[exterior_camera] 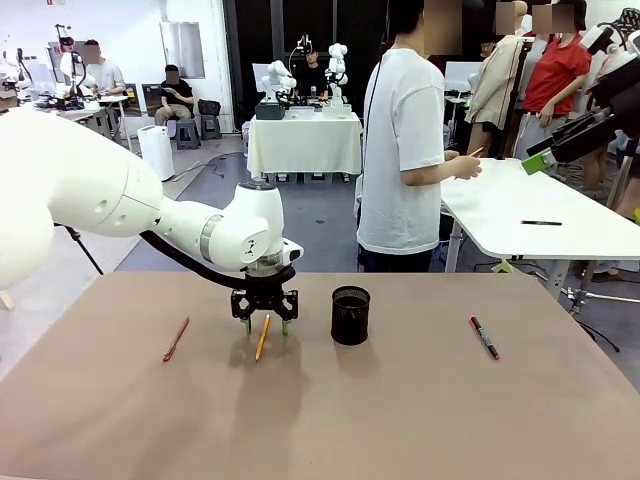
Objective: Place the pens into the pen holder.
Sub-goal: Pick up a writing instrument from the table and place it into the Pen holder.
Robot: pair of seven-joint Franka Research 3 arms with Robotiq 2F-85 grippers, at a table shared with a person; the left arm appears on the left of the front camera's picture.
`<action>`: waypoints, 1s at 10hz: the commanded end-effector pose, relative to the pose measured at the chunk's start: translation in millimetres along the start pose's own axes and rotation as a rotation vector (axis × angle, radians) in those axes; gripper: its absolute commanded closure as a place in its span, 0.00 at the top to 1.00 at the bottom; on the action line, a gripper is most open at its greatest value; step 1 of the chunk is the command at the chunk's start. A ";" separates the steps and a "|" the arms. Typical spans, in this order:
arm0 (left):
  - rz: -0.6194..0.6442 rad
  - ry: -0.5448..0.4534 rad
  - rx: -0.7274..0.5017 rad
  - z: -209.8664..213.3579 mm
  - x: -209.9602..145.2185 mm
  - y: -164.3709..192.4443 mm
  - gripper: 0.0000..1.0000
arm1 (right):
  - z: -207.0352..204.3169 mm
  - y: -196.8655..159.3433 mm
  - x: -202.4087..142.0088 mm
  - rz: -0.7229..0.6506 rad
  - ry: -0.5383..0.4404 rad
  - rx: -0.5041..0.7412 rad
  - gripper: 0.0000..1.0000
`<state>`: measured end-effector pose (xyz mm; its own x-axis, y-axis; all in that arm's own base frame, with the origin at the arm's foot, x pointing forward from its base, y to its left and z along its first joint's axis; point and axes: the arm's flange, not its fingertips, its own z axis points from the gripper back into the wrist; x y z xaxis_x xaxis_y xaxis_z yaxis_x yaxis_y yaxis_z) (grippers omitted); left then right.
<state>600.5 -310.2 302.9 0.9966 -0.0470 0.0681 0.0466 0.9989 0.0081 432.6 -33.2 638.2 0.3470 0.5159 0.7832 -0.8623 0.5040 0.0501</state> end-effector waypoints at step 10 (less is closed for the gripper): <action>0.037 0.041 0.000 10.9 0.3 10.4 0.00 | -0.8 0.7 0.5 0.004 -0.010 0.003 1.00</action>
<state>602.6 -306.2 309.8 0.9993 -0.0178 0.0318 0.0177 0.9998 0.0041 432.6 -33.2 638.2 0.3470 0.5159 0.7832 -0.8623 0.5040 0.0501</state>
